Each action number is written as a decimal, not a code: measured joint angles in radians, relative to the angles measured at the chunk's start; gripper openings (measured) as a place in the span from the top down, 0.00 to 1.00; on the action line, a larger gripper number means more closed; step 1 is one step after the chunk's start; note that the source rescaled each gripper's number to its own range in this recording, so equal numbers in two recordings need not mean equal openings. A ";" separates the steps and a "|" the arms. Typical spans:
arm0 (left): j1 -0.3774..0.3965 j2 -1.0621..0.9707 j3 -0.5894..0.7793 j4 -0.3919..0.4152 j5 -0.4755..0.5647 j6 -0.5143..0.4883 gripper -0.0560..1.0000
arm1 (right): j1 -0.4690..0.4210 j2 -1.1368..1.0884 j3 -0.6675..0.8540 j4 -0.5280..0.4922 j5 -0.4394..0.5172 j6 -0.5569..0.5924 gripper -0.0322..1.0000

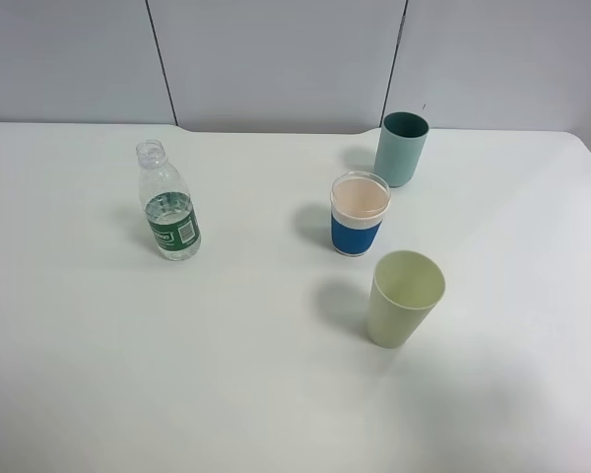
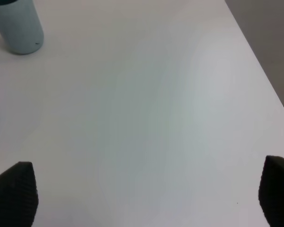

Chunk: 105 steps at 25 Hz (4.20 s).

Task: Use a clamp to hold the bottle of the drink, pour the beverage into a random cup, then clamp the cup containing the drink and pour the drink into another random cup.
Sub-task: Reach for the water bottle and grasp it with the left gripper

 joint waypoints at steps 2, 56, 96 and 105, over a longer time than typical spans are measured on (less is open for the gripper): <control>0.000 0.000 0.000 0.000 0.000 0.000 0.00 | 0.000 0.000 0.000 0.000 0.000 0.000 0.12; 0.000 0.000 0.000 0.000 0.000 0.000 0.00 | 0.000 0.000 0.000 0.000 0.000 0.000 0.12; -0.040 0.592 -0.029 -0.076 -0.183 0.133 0.00 | 0.000 0.000 0.000 0.000 0.000 0.000 0.12; -0.254 0.826 -0.029 -0.058 -0.251 0.144 0.00 | 0.000 0.000 0.000 0.000 0.000 0.000 0.12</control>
